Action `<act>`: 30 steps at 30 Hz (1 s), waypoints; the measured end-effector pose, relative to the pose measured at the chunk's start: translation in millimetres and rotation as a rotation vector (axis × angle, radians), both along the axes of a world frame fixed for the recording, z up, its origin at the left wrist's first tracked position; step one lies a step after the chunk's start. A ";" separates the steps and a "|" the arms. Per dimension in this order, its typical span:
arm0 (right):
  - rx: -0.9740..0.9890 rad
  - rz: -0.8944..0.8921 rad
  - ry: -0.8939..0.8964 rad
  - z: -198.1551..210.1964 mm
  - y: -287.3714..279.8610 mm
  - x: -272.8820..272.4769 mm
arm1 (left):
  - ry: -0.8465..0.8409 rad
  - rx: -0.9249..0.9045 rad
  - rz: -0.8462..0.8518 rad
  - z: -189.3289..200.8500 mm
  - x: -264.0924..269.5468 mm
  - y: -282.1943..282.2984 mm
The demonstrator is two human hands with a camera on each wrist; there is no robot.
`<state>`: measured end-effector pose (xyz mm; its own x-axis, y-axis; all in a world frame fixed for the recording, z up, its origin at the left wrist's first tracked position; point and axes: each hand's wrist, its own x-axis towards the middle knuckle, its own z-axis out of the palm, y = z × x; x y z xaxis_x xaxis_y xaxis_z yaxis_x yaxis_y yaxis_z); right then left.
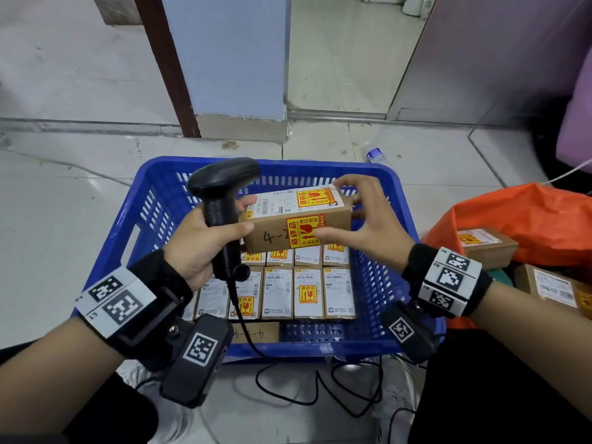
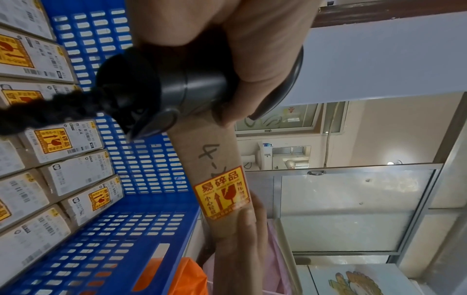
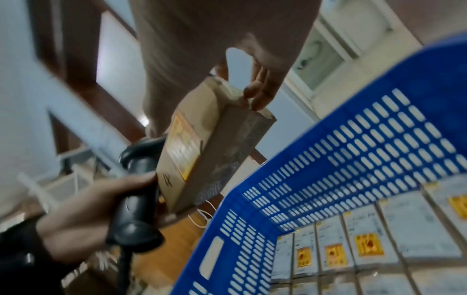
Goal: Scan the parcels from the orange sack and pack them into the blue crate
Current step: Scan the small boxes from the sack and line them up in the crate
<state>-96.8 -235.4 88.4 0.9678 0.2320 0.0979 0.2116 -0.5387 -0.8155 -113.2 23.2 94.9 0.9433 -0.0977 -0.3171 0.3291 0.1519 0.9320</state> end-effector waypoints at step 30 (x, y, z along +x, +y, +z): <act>0.197 -0.203 0.908 -72.6 -19.4 37.1 | -0.031 0.063 -0.060 7.0 -6.8 -17.4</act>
